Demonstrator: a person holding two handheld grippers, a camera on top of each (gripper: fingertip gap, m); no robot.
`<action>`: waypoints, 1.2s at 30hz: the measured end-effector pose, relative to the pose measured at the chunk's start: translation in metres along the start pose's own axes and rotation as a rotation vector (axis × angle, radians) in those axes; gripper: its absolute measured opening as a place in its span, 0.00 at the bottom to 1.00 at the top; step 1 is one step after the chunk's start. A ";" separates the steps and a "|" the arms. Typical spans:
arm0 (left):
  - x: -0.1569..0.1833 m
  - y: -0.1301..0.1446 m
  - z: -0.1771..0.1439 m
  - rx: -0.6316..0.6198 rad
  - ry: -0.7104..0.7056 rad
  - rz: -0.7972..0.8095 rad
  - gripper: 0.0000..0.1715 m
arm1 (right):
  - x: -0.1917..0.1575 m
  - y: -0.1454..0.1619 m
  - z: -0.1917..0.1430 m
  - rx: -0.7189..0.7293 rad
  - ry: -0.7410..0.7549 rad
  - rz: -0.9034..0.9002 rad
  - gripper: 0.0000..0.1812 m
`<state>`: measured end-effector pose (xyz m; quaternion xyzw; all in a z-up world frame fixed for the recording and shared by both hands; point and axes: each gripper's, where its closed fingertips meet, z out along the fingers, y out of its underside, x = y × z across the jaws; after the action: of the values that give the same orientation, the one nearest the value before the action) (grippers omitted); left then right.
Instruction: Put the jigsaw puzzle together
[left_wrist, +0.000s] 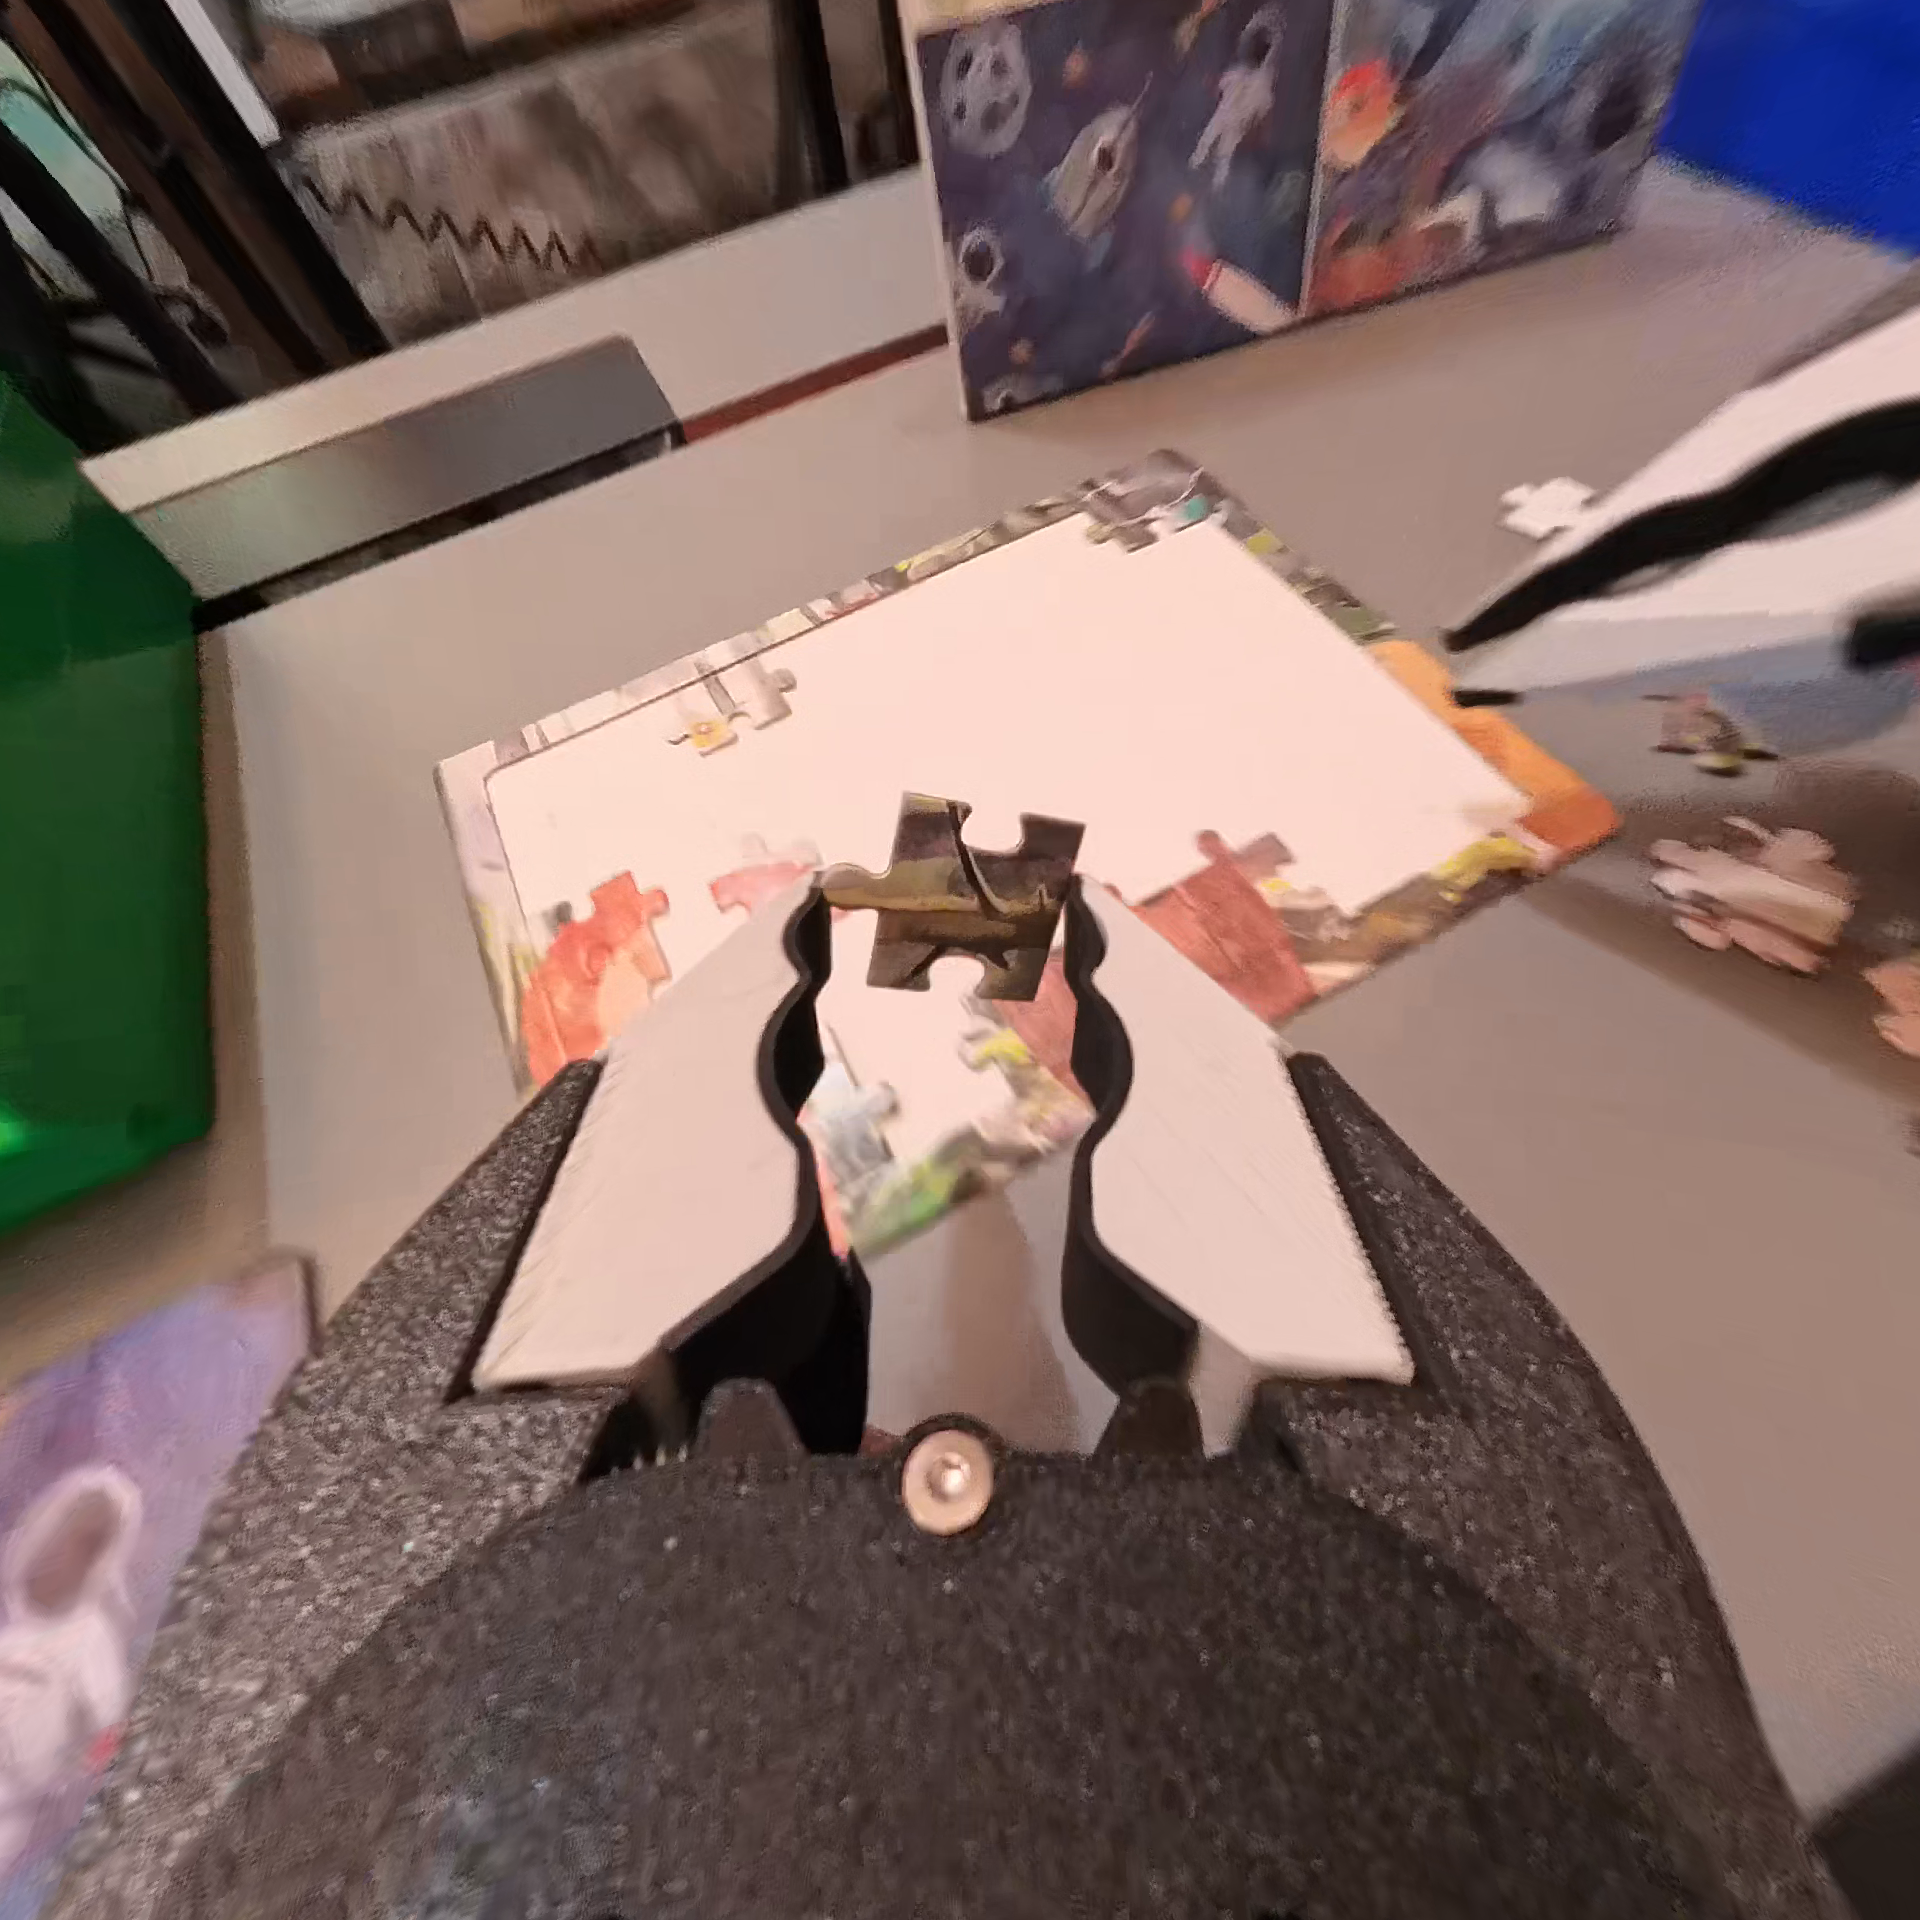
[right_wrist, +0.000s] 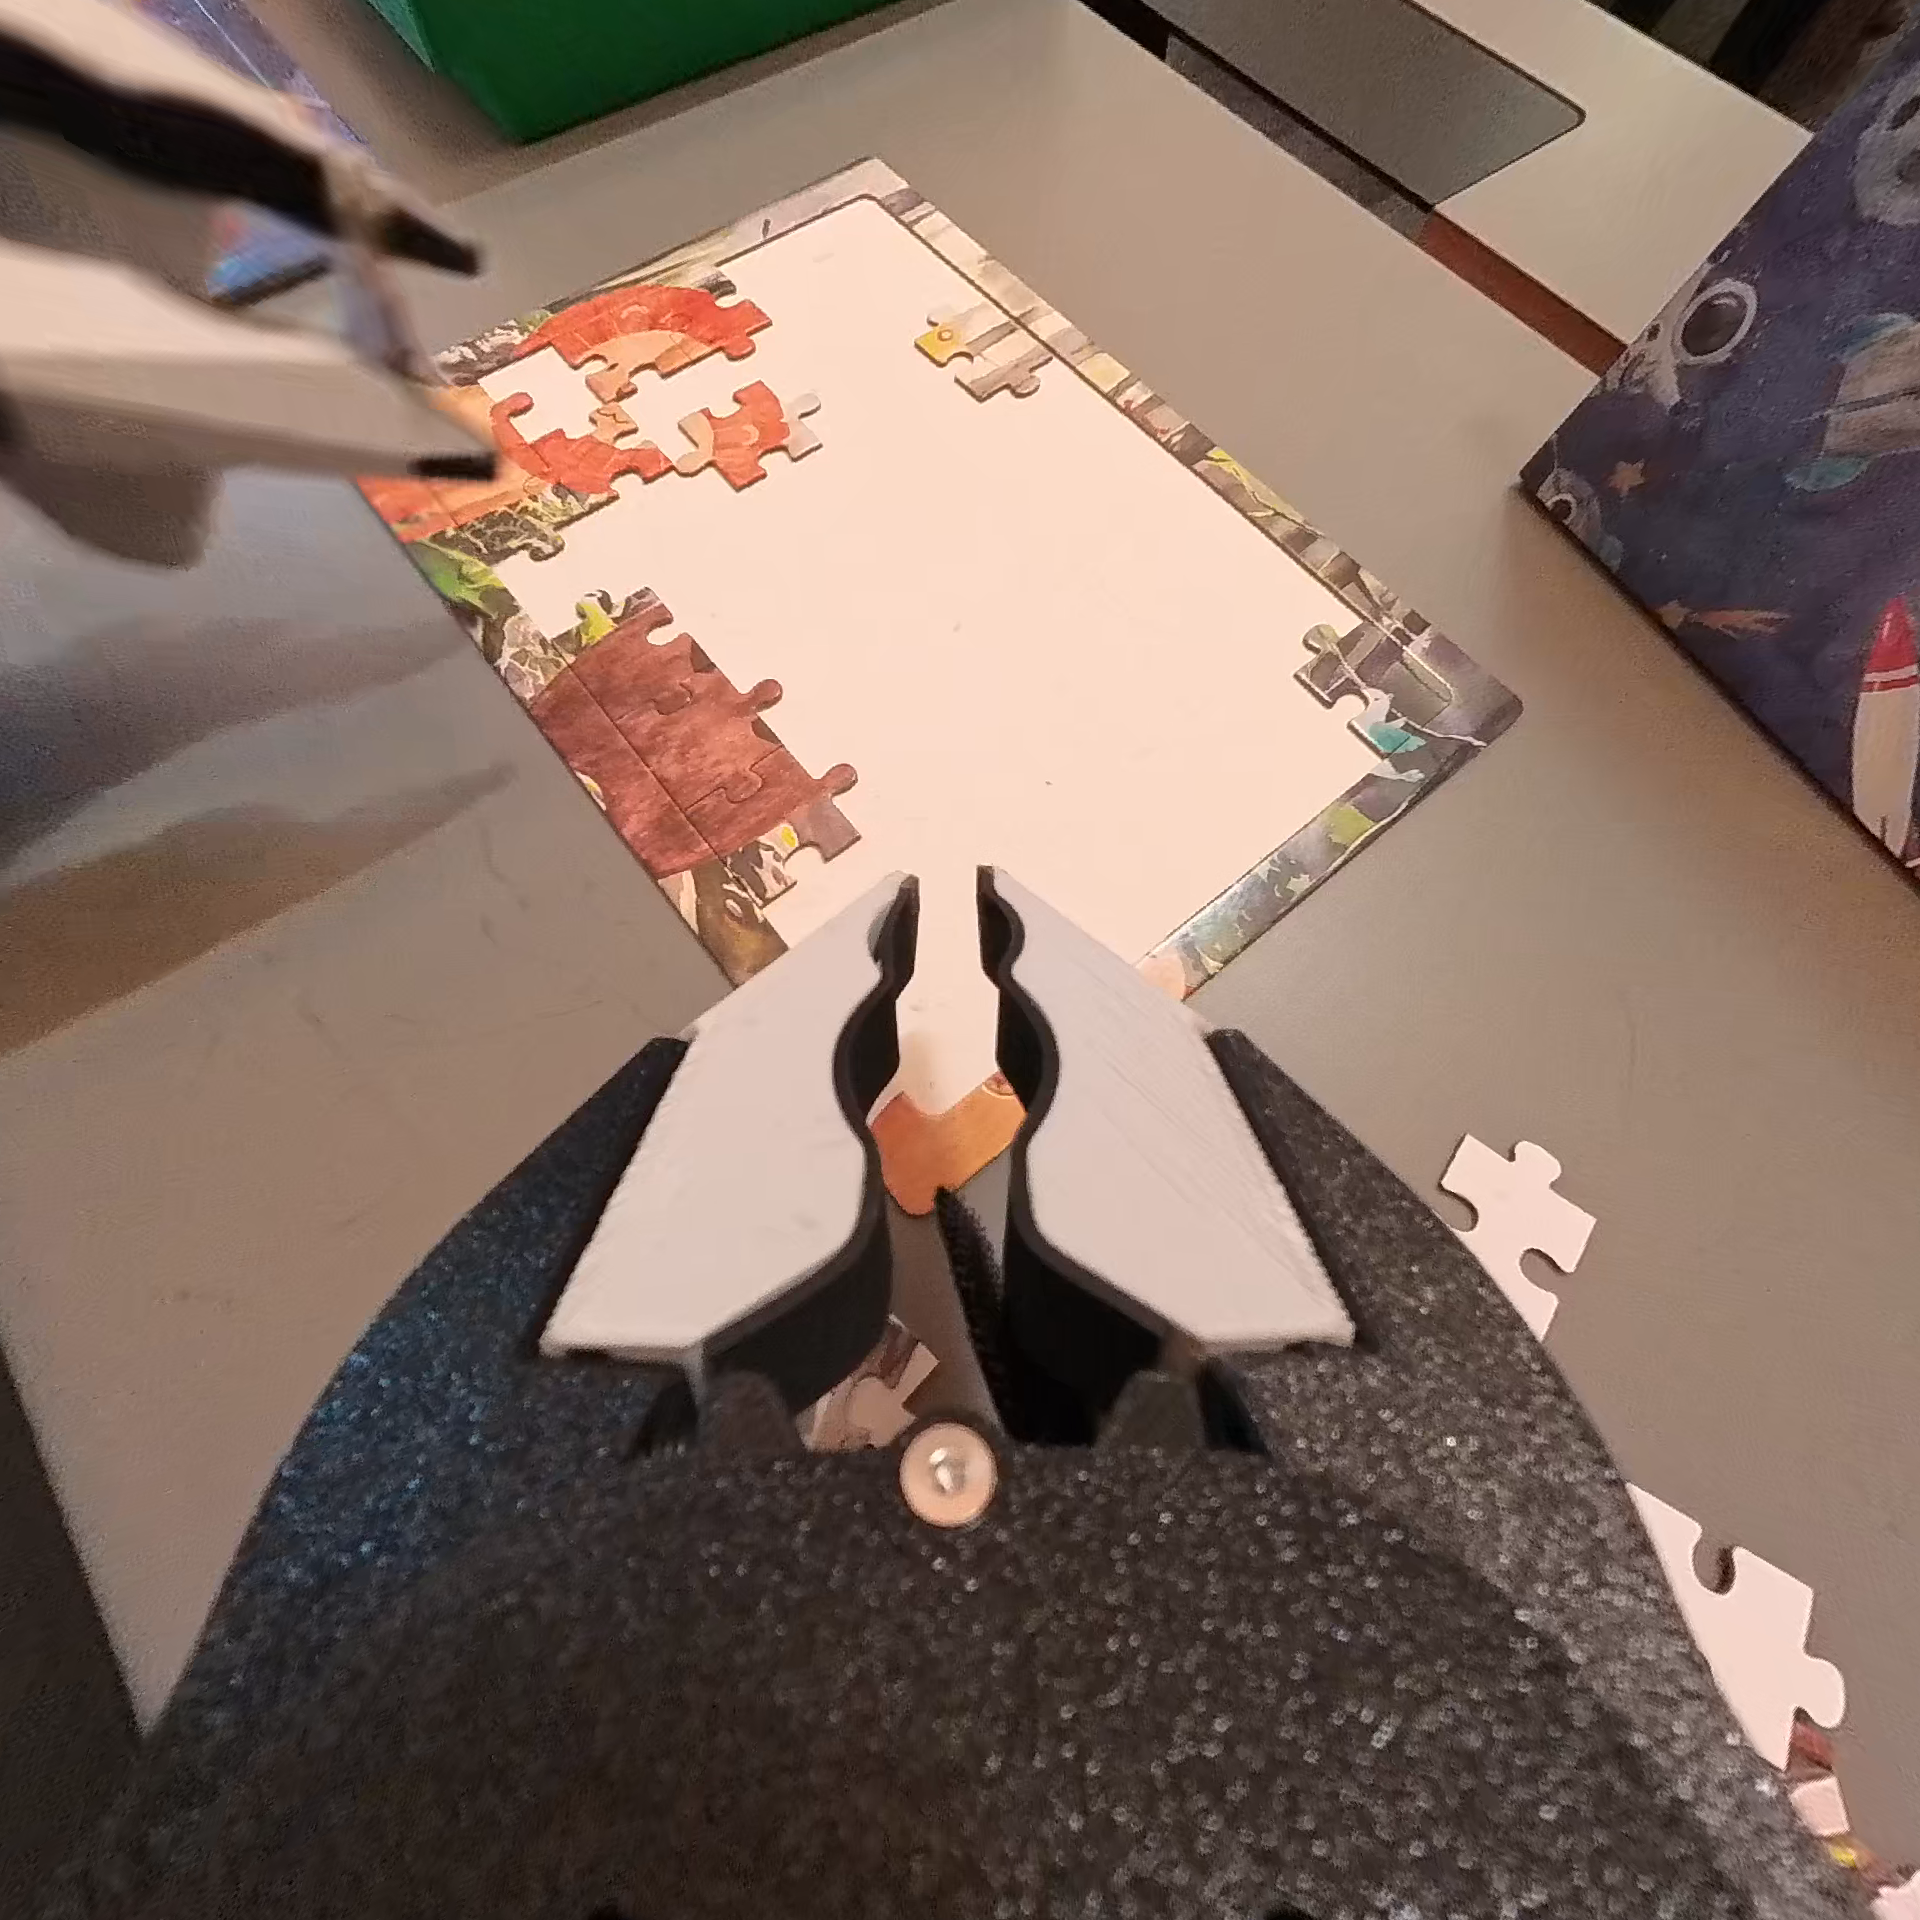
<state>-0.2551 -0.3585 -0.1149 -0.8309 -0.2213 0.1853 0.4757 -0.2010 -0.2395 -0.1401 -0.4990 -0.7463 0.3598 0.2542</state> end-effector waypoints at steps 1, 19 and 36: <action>-0.006 -0.005 0.013 -0.062 0.008 0.021 0.26 | 0.000 -0.001 0.000 0.002 -0.004 0.003 0.06; -0.028 -0.009 0.121 -0.467 0.113 -0.102 0.35 | 0.003 -0.014 -0.014 0.076 -0.032 0.038 0.06; -0.043 0.004 0.134 -0.452 0.118 -0.160 0.03 | 0.010 -0.011 -0.014 0.071 -0.039 0.080 0.06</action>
<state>-0.3598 -0.2888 -0.1780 -0.9055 -0.2940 0.0437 0.3029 -0.2010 -0.2291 -0.1225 -0.5118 -0.7173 0.4057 0.2428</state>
